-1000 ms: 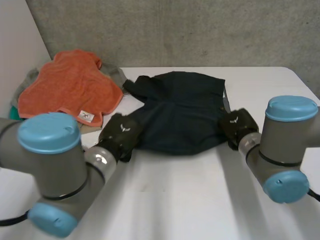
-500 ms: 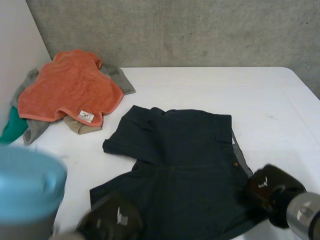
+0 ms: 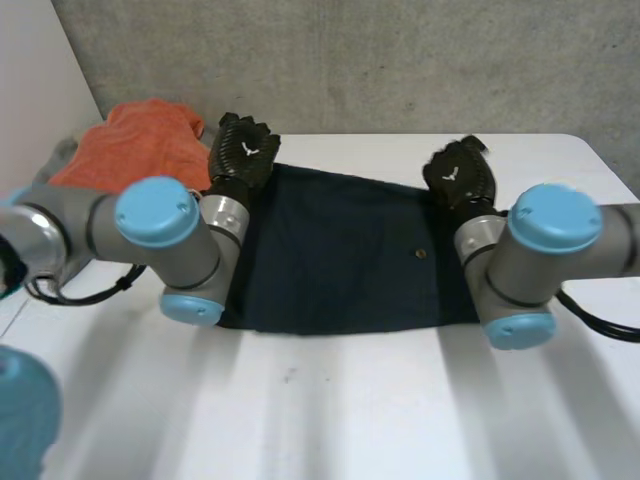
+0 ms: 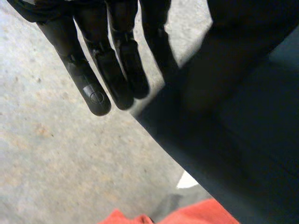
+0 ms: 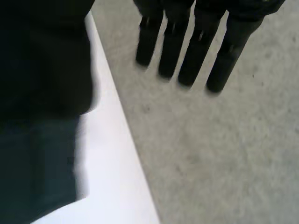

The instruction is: Fold the laundry.

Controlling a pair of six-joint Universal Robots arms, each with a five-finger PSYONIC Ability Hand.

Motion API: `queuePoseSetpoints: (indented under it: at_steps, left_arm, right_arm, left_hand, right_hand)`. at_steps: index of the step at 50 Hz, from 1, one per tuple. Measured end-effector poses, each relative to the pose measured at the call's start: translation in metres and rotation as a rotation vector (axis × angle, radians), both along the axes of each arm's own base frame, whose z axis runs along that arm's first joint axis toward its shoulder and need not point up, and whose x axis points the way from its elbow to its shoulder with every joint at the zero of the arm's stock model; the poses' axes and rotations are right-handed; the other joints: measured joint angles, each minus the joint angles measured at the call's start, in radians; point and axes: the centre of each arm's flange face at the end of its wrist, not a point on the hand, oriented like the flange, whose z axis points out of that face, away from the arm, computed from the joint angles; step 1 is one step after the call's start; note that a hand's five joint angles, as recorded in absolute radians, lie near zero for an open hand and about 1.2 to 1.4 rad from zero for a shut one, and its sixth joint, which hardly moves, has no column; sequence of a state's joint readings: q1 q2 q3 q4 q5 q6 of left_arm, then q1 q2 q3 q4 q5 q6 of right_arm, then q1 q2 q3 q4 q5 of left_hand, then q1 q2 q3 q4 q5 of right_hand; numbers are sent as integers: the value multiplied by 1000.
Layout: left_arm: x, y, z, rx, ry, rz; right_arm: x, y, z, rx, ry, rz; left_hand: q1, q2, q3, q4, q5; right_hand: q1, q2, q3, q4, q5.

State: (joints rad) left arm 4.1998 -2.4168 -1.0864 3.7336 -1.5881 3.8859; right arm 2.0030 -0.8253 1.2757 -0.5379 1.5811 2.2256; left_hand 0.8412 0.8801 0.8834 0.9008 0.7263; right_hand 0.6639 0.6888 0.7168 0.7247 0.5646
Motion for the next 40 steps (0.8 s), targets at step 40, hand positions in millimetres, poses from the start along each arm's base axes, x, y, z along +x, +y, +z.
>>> queuePoseSetpoints:
  at_steps: [40]
  left_arm:
    - [30, 93, 11, 295, 244, -90]
  right_arm:
    - [-83, 52, -31, 749, -315, -140]
  left_hand:
    - [-648, -676, -674, -697, -678]
  right_hand:
    - [336, 457, 445, 462, 373]
